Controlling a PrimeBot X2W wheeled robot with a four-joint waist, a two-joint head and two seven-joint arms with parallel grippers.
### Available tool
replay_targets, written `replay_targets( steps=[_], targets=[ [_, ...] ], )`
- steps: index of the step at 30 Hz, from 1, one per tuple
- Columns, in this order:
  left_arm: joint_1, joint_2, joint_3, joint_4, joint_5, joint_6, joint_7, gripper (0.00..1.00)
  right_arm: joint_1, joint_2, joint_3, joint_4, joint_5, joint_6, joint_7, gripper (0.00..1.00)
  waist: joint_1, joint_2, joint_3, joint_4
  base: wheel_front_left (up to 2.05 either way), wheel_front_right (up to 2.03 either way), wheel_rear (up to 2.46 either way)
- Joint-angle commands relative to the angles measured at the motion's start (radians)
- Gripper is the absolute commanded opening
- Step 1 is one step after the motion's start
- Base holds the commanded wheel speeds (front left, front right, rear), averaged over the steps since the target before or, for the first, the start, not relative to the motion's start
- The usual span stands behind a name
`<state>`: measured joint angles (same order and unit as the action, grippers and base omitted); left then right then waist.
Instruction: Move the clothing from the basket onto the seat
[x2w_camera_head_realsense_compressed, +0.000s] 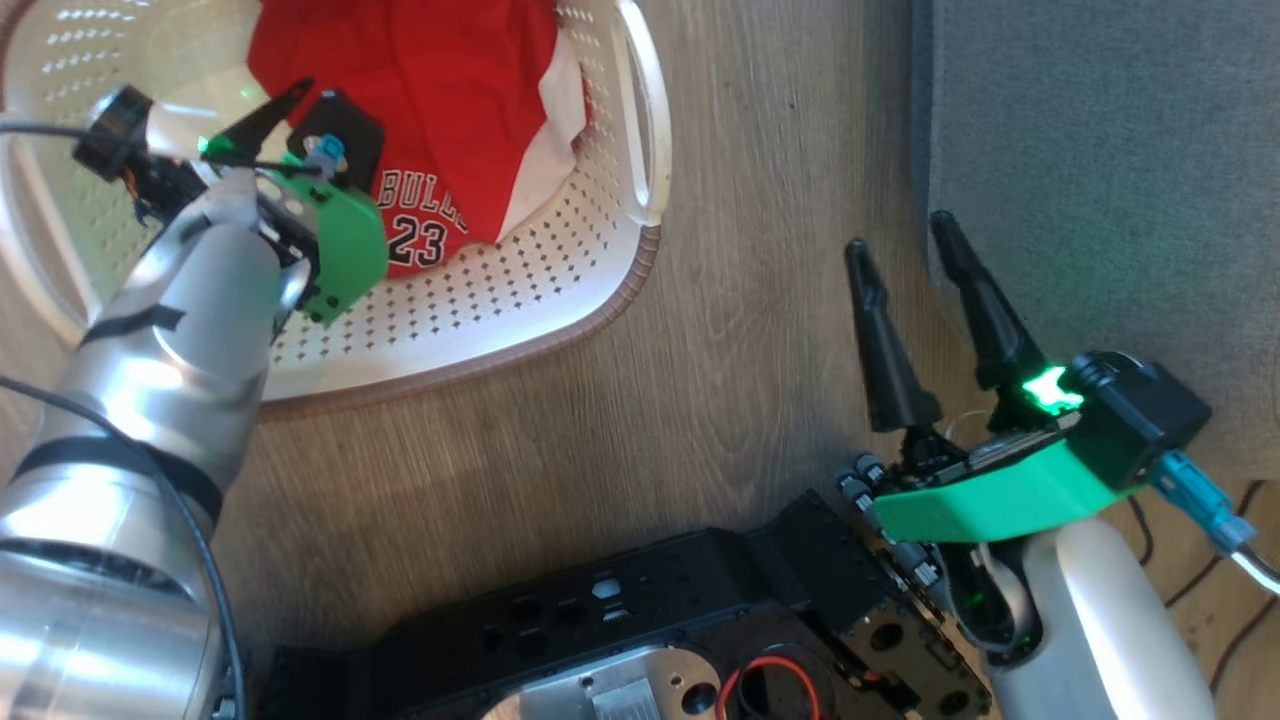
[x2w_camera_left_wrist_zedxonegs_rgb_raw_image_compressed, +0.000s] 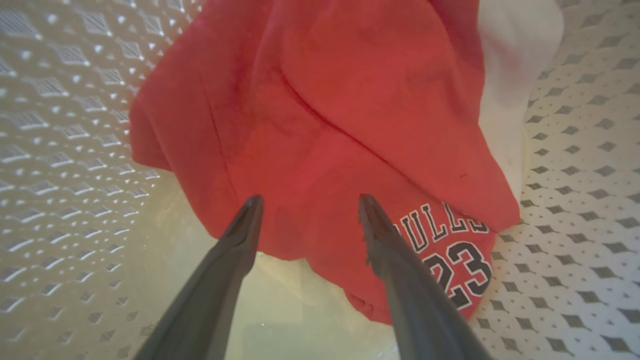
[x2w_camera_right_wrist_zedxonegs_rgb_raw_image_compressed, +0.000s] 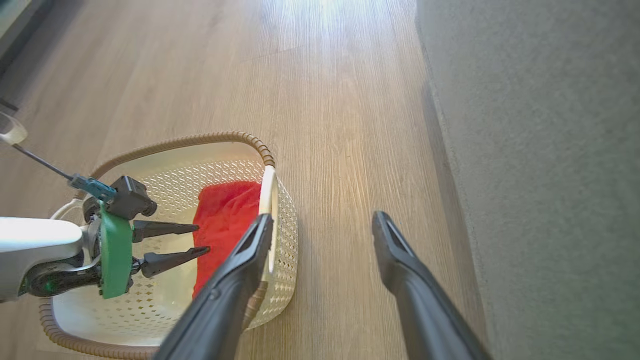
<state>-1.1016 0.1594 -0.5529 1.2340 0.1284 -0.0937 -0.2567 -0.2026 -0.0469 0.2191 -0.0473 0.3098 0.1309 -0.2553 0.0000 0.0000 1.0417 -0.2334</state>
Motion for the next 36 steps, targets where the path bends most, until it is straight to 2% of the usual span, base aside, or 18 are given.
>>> replay_targets(
  steps=[1,8,18,25,36],
  targets=[
    [0.014,0.028,0.006,0.001,0.011,0.002,-0.005,1.00,0.032,-0.003,0.026,-0.029,0.008,0.000,-0.006,1.00,0.0000,0.0000,0.005,-0.005,0.00,0.00,0.00],
    [-0.037,0.007,-0.030,0.042,0.025,-0.004,0.021,1.00,0.062,-0.003,0.063,-0.099,0.032,0.000,-0.006,1.00,0.0000,0.0000,0.016,-0.020,0.00,0.00,0.00],
    [-0.098,-0.025,-0.047,0.055,0.012,-0.003,0.128,1.00,0.127,-0.003,0.097,-0.195,0.059,0.000,-0.006,1.00,0.0000,0.0000,0.028,-0.035,0.00,0.00,0.00],
    [-0.098,-0.023,-0.086,0.056,0.029,-0.007,0.213,1.00,0.182,-0.003,0.088,-0.258,0.063,0.000,-0.006,1.00,0.0000,0.0000,0.031,-0.036,0.00,0.00,0.00],
    [-0.063,-0.019,-0.097,0.057,-0.010,-0.029,0.303,1.00,0.234,-0.003,0.074,-0.311,0.020,0.000,-0.006,1.00,0.0000,0.0000,0.043,-0.006,0.00,0.00,0.00]
  ],
)
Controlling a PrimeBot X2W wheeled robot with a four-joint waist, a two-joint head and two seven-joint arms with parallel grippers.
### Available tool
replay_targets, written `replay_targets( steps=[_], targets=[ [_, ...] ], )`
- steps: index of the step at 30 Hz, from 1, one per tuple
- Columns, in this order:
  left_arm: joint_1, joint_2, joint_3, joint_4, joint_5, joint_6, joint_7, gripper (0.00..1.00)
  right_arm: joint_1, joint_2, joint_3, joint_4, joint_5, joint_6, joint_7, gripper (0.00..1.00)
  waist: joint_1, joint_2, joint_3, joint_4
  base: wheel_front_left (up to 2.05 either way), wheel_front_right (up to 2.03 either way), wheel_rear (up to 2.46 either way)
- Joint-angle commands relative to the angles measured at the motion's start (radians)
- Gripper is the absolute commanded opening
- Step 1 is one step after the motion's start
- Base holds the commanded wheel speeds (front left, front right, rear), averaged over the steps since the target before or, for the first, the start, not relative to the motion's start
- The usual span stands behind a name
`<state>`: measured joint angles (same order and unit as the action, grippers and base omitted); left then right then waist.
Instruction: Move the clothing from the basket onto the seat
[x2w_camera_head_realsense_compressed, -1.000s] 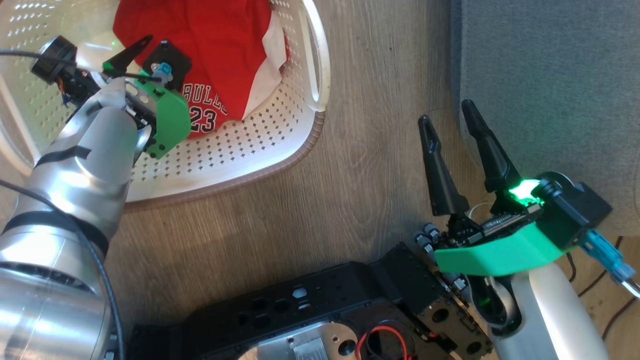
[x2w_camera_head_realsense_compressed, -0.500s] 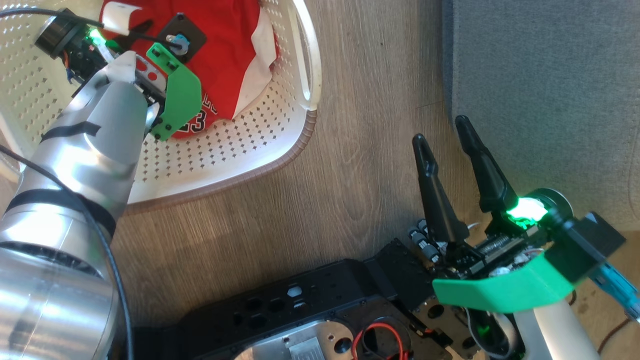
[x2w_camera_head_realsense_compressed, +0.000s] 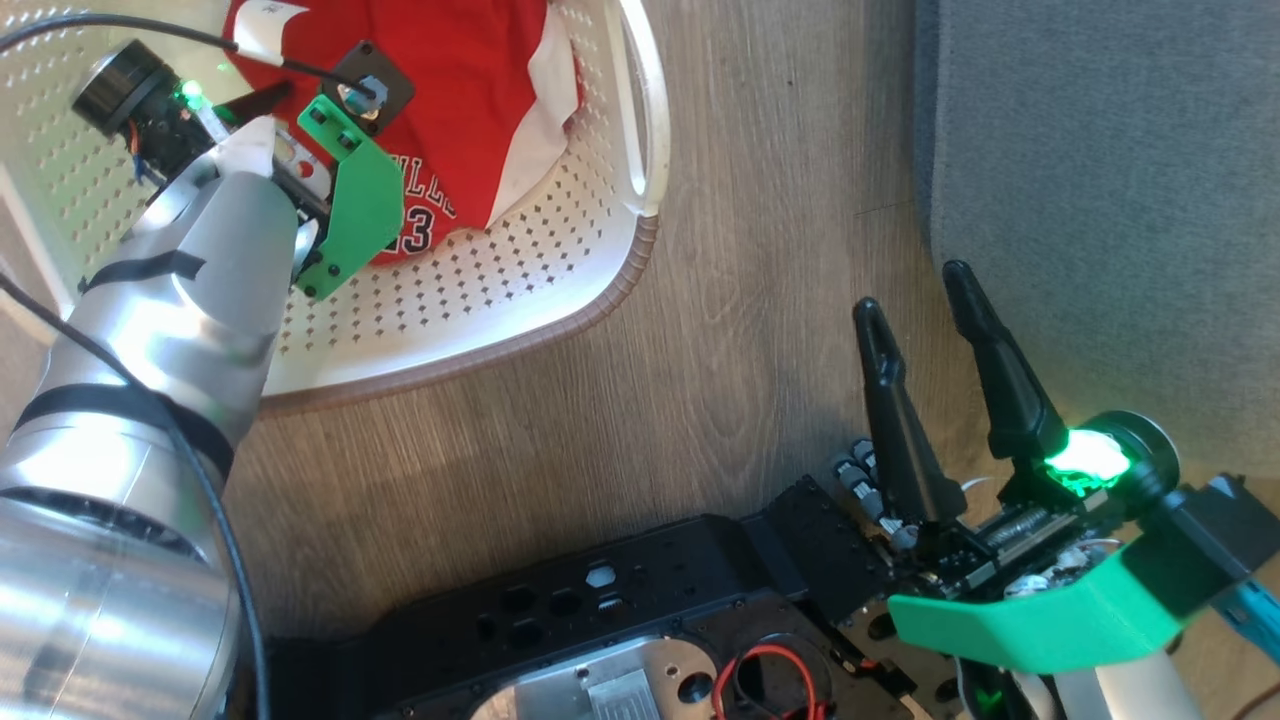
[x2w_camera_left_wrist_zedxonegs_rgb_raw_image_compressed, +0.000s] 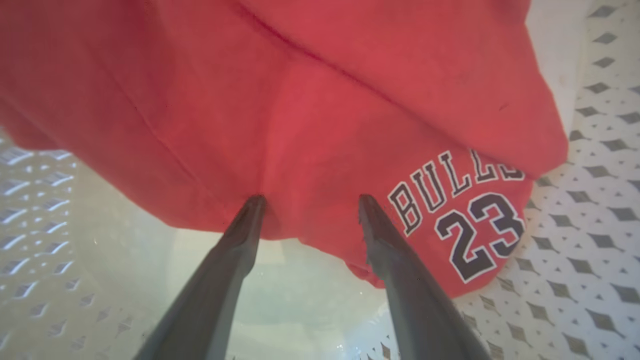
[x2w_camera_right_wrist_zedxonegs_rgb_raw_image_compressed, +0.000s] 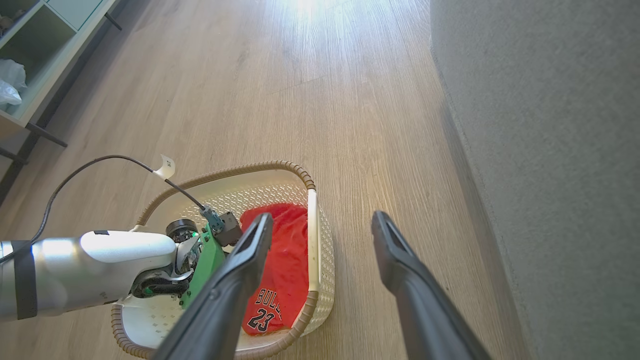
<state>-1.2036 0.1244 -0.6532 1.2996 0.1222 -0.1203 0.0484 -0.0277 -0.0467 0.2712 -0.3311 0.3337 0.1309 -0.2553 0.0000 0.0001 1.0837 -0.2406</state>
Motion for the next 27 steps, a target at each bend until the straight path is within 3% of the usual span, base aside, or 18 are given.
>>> replay_targets(
  steps=[1,9,19,25,26,27],
  targets=[
    [0.042,0.016,0.004,-0.009,-0.011,-0.004,0.007,1.00,0.062,-0.004,0.019,-0.030,-0.006,0.000,-0.006,1.00,0.0000,-0.0001,0.001,0.003,0.00,0.00,0.00],
    [0.026,0.011,0.003,-0.009,-0.043,-0.006,-0.020,1.00,0.069,-0.004,0.015,-0.037,-0.017,0.000,-0.006,1.00,0.0000,-0.0001,0.007,0.009,0.00,0.00,0.00],
    [0.004,-0.001,0.022,-0.009,-0.088,0.030,-0.095,1.00,0.070,-0.004,0.009,-0.042,-0.020,0.000,-0.006,1.00,0.0000,-0.0001,0.010,0.006,0.00,0.00,0.00],
    [0.013,0.000,0.016,-0.009,-0.103,0.020,-0.049,0.99,0.074,-0.004,0.013,-0.053,-0.026,0.000,-0.006,1.00,0.0000,-0.0001,0.009,0.009,0.00,0.00,0.00],
    [0.018,0.001,0.022,-0.009,-0.114,0.016,-0.021,0.59,0.075,-0.004,0.013,-0.056,-0.027,0.000,-0.006,1.00,0.0000,-0.0001,0.009,0.010,0.00,0.00,0.00],
    [0.022,0.000,0.024,-0.009,-0.122,0.013,0.011,0.27,0.077,-0.004,0.013,-0.058,-0.029,0.000,-0.006,1.00,0.0000,-0.0001,0.008,0.012,0.00,0.00,0.00]
  ],
)
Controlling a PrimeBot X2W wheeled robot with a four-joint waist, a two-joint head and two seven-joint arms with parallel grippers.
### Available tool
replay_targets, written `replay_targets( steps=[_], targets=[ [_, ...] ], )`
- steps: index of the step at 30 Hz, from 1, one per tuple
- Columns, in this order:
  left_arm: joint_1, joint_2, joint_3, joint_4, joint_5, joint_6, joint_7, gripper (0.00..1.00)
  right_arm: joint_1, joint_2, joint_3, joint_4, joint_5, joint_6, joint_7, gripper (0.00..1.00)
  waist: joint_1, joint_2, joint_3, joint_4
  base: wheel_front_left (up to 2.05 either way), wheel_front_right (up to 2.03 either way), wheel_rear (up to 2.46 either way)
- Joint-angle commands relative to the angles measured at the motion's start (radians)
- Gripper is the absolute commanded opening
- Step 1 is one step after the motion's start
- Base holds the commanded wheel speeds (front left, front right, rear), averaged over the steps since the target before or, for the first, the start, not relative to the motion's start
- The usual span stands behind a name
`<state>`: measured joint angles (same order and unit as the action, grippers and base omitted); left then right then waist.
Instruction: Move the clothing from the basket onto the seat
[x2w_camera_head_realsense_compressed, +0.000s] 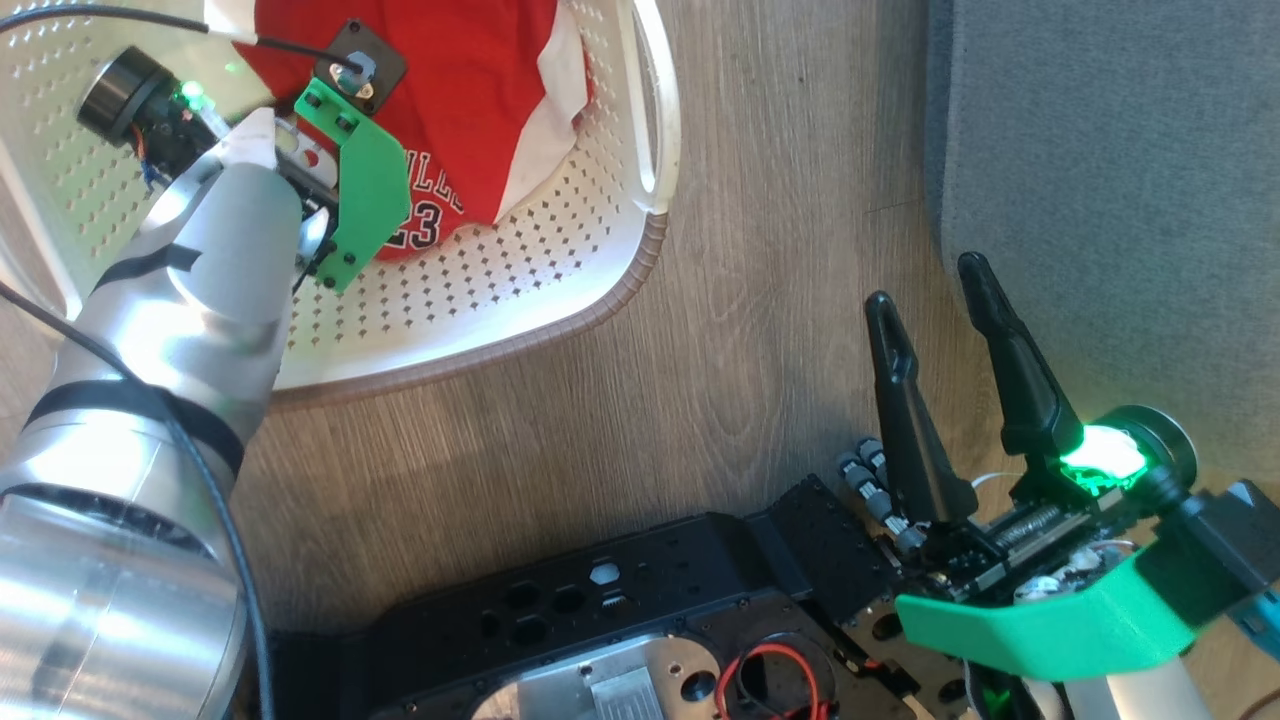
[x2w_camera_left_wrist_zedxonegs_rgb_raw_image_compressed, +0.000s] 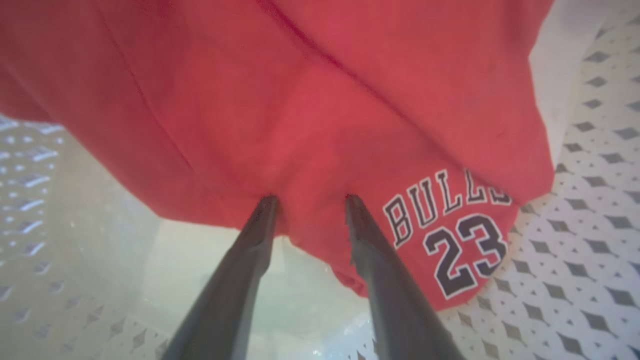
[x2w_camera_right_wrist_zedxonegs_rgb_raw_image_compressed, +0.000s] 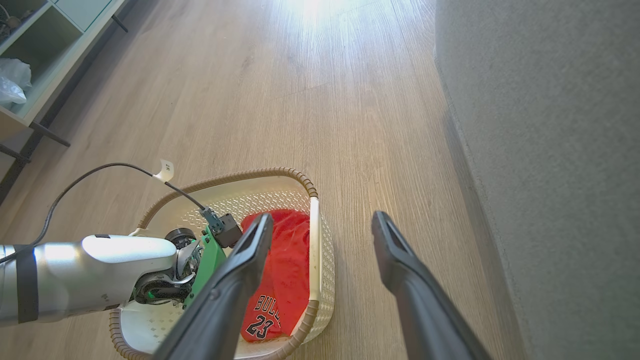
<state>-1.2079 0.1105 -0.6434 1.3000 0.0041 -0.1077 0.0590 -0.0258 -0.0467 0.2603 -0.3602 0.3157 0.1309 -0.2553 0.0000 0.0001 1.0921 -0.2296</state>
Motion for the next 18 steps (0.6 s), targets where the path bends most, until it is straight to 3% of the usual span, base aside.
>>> replay_targets(
  steps=[1,18],
  targets=[
    [0.026,0.015,0.013,-0.009,-0.006,-0.002,0.021,0.00,0.077,-0.004,0.023,-0.031,-0.013,0.000,-0.006,1.00,0.0000,-0.0001,0.000,0.002,0.00,0.00,0.00],
    [0.022,0.037,0.011,-0.009,-0.046,0.024,-0.016,0.00,0.025,-0.004,0.026,-0.021,-0.033,0.000,-0.006,1.00,0.0000,-0.0001,-0.006,0.008,0.00,0.00,0.00]
  ],
)
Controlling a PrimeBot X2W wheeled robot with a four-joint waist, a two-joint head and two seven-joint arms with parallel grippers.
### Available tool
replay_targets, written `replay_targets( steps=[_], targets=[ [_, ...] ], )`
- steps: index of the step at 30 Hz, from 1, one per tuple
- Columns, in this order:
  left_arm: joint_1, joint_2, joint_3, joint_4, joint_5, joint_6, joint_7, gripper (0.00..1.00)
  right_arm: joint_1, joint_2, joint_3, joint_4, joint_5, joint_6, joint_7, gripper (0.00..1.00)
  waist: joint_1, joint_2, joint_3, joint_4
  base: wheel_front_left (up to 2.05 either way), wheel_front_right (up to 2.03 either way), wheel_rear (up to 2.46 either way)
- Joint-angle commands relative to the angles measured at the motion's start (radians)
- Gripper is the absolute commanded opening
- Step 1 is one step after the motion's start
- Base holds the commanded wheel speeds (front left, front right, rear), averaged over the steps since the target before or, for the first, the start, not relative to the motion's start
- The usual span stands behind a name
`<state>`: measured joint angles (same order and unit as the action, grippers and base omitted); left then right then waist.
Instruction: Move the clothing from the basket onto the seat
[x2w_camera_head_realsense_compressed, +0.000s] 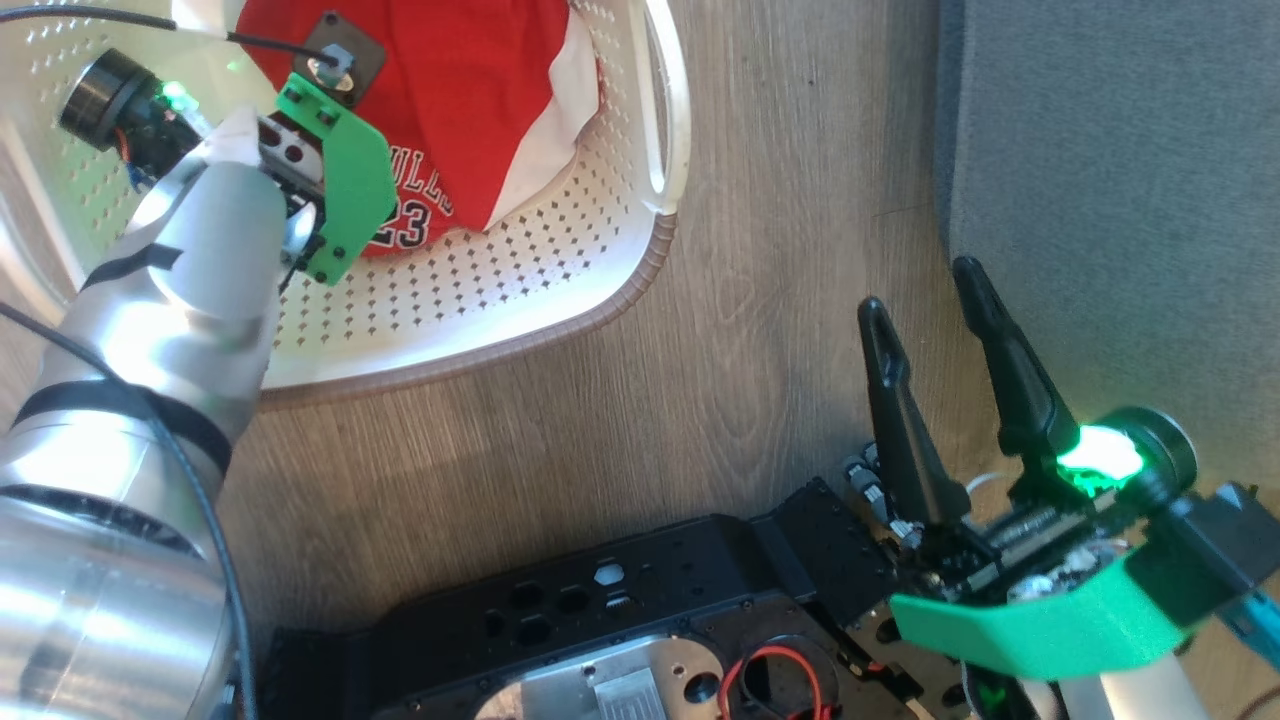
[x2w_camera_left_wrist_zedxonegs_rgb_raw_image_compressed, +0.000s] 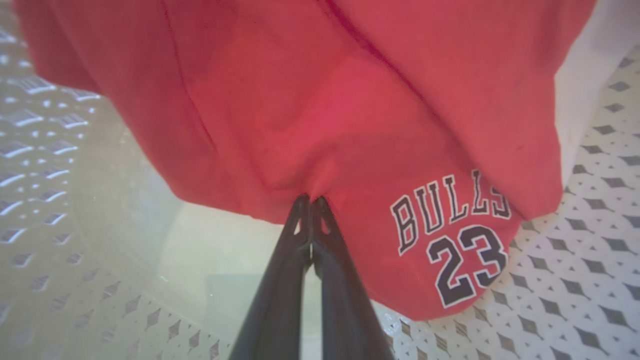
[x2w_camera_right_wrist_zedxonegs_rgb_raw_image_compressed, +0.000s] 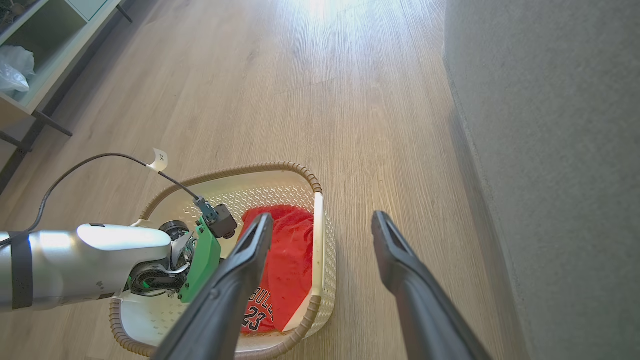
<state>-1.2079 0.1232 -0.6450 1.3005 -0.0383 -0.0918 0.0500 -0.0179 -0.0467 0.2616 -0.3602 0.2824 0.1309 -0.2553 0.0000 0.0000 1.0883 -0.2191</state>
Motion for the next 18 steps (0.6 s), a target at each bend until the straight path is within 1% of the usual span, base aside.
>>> replay_targets(
  steps=[1,5,9,14,18],
  targets=[
    [0.024,0.029,0.015,-0.010,-0.007,0.009,-0.011,0.00,0.004,-0.004,0.024,-0.018,0.004,0.000,-0.006,1.00,0.0000,0.0000,-0.006,-0.007,0.00,0.00,0.00],
    [0.030,0.043,0.025,-0.010,-0.027,0.016,-0.036,0.00,-0.056,-0.004,0.023,0.004,0.023,0.000,-0.006,1.00,0.0000,0.0000,-0.026,-0.021,0.00,0.00,0.00],
    [0.057,0.058,0.051,-0.010,-0.064,0.013,-0.052,0.00,-0.105,-0.004,0.048,0.051,0.020,0.000,-0.006,1.00,0.0000,0.0000,-0.062,-0.040,0.00,0.00,0.00],
    [0.068,0.047,0.076,-0.010,-0.104,0.011,-0.111,0.00,-0.156,-0.004,0.044,0.091,0.037,0.000,-0.006,1.00,0.0000,0.0000,-0.112,-0.046,0.00,0.00,0.00],
    [0.095,0.033,0.104,-0.010,-0.143,0.021,-0.173,0.00,-0.191,-0.004,0.057,0.138,0.027,0.000,-0.006,1.00,0.0000,0.0000,-0.167,-0.036,0.00,0.00,0.00]
  ],
)
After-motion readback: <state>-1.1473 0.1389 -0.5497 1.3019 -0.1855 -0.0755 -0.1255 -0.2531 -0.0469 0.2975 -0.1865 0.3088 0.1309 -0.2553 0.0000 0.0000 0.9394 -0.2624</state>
